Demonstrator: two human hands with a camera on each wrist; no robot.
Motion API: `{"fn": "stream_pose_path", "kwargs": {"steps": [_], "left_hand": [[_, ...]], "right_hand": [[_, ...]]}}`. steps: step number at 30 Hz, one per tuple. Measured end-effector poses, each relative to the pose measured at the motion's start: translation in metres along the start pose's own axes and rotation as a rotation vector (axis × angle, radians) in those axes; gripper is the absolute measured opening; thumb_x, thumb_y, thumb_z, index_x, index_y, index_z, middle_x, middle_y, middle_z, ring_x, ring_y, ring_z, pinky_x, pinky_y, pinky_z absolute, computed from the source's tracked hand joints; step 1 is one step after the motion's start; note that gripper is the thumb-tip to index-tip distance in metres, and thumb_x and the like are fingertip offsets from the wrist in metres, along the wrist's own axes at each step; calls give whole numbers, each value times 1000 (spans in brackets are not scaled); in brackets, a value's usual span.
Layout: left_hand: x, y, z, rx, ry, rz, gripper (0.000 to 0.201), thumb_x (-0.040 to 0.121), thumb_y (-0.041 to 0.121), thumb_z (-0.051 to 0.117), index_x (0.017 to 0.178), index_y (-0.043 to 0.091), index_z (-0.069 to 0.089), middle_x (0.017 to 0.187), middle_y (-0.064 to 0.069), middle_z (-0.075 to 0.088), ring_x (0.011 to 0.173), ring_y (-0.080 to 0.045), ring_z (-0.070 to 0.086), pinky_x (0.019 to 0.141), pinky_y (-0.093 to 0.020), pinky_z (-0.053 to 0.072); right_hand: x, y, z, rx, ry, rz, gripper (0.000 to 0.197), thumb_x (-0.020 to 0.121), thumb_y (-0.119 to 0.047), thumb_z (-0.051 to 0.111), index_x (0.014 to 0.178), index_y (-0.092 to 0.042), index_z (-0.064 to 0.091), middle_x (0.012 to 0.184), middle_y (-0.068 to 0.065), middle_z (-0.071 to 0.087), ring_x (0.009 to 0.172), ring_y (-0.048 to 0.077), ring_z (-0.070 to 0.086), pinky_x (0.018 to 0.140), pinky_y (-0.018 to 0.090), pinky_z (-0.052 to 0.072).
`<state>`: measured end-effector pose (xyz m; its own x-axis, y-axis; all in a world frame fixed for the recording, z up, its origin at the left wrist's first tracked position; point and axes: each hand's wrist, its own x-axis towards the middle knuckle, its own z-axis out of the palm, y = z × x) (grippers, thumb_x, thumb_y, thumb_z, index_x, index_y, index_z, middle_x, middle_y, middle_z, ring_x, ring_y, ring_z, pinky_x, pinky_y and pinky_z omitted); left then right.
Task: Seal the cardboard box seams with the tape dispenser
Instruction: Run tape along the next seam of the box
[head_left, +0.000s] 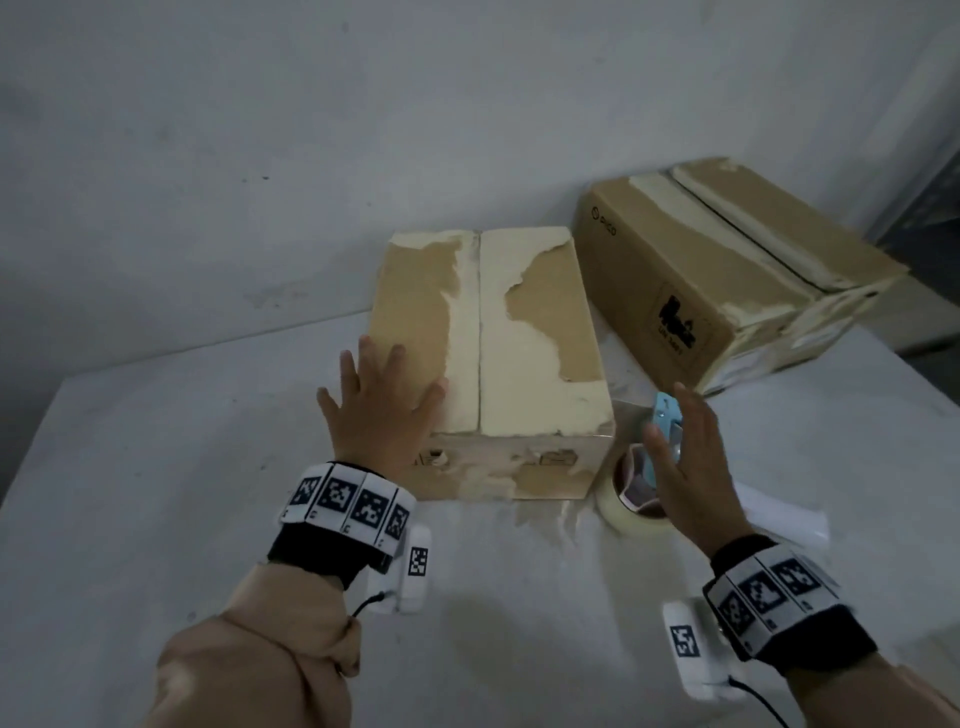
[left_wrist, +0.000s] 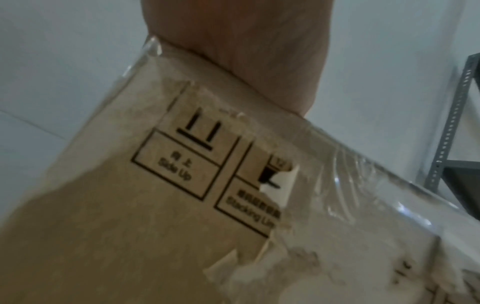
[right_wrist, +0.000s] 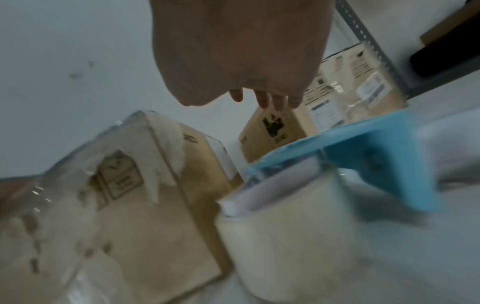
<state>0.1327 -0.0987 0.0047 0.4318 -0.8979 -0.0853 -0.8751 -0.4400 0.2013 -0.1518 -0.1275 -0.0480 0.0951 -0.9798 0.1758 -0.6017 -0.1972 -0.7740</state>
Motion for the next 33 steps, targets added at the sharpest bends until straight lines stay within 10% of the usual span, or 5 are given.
{"fn": "stream_pose_path", "kwargs": {"steps": [8, 14, 18, 27, 33], "left_hand": [[-3, 4, -1, -22, 21, -30, 67, 90, 58, 31, 146, 26, 14, 158, -4, 1, 140, -31, 16, 108, -48, 27], [-6, 10, -4, 14, 4, -75, 63, 91, 56, 31, 146, 27, 16, 158, -2, 1, 137, -34, 21, 105, -47, 29], [-8, 11, -1, 21, 27, -118, 63, 91, 55, 33, 146, 27, 17, 158, -2, 3, 134, -37, 25, 104, -46, 31], [-16, 6, 2, -7, 28, -123, 63, 91, 52, 39, 145, 25, 20, 158, -5, 4, 135, -39, 23, 104, -48, 30], [-13, 8, -8, -105, -8, -131, 64, 89, 53, 43, 143, 25, 24, 157, -2, 7, 135, -38, 24, 107, -49, 28]], "right_hand": [[-23, 87, -40, -473, -115, 33, 100, 74, -82, 11, 136, -6, 34, 140, 27, 38, 127, 42, 38, 101, 53, 34], [-22, 115, -57, -563, -317, -57, 89, 71, -78, 33, 134, -15, 33, 83, 14, 62, 68, 31, 59, 59, 37, 47], [-14, 117, -63, -573, -378, -99, 91, 73, -70, 53, 143, -18, 27, 101, 16, 63, 88, 33, 59, 74, 40, 43], [-12, 94, -93, -231, -181, -149, 92, 67, -84, 24, 137, -25, 18, 102, 22, 66, 78, 37, 66, 65, 36, 48], [8, 48, -106, 371, -206, -103, 90, 69, -78, 45, 128, -10, 35, 75, -13, 60, 63, 1, 53, 60, 27, 45]]}}
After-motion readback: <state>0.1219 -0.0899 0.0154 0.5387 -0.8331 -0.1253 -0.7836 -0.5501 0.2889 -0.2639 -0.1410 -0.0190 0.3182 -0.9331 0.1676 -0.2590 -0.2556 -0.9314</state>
